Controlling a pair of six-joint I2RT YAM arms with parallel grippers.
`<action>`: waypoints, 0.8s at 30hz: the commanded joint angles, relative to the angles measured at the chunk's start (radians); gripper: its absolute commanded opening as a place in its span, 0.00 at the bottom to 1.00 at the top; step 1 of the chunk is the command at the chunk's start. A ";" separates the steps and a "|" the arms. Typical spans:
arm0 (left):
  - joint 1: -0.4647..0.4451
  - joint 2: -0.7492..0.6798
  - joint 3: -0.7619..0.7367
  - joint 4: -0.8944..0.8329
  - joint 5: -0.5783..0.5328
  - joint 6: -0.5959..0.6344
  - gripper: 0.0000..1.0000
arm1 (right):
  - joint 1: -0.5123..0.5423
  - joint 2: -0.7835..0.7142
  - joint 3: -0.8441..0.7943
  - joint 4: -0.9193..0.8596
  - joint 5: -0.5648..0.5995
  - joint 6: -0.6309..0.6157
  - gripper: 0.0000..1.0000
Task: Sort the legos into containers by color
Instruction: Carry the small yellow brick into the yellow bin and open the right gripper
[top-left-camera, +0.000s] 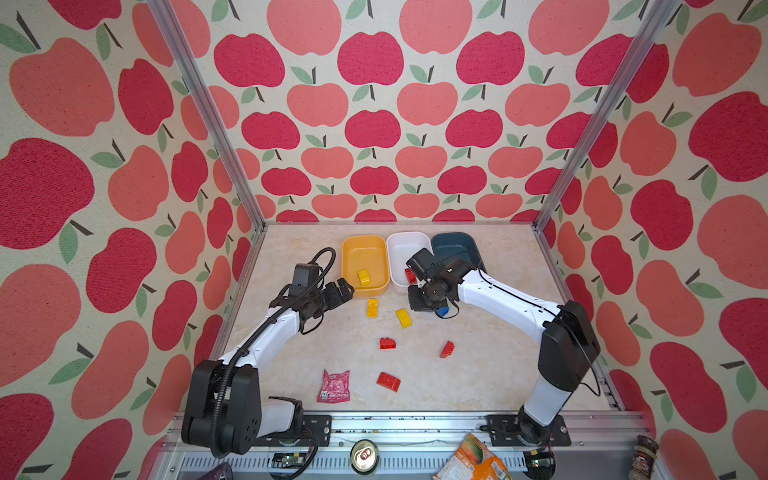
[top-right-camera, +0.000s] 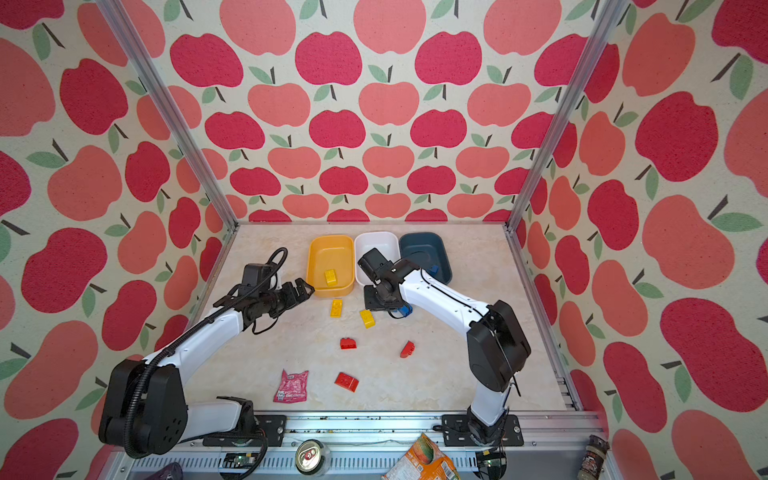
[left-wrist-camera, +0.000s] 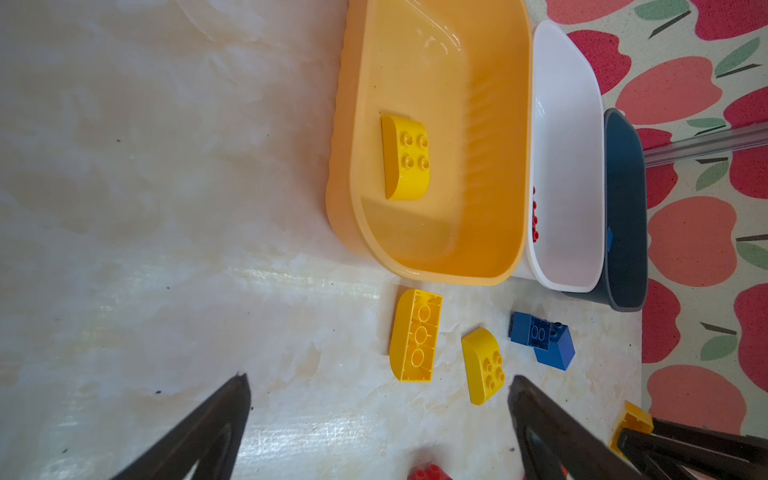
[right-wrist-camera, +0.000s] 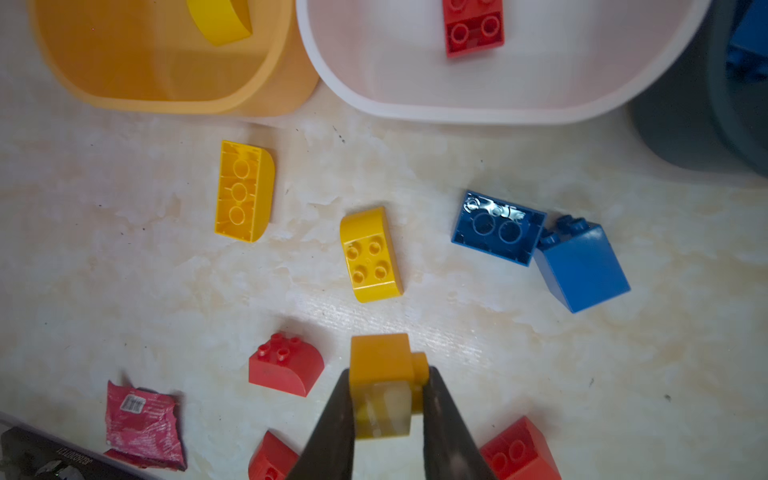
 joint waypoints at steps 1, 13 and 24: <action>0.006 -0.018 -0.015 0.001 0.002 -0.001 0.99 | 0.011 0.071 0.115 0.012 -0.021 -0.067 0.22; 0.006 -0.019 -0.014 -0.009 0.000 0.000 0.99 | 0.010 0.360 0.539 -0.058 -0.024 -0.188 0.22; 0.006 -0.030 -0.008 -0.028 -0.006 0.004 0.99 | -0.015 0.609 0.870 -0.166 -0.047 -0.227 0.23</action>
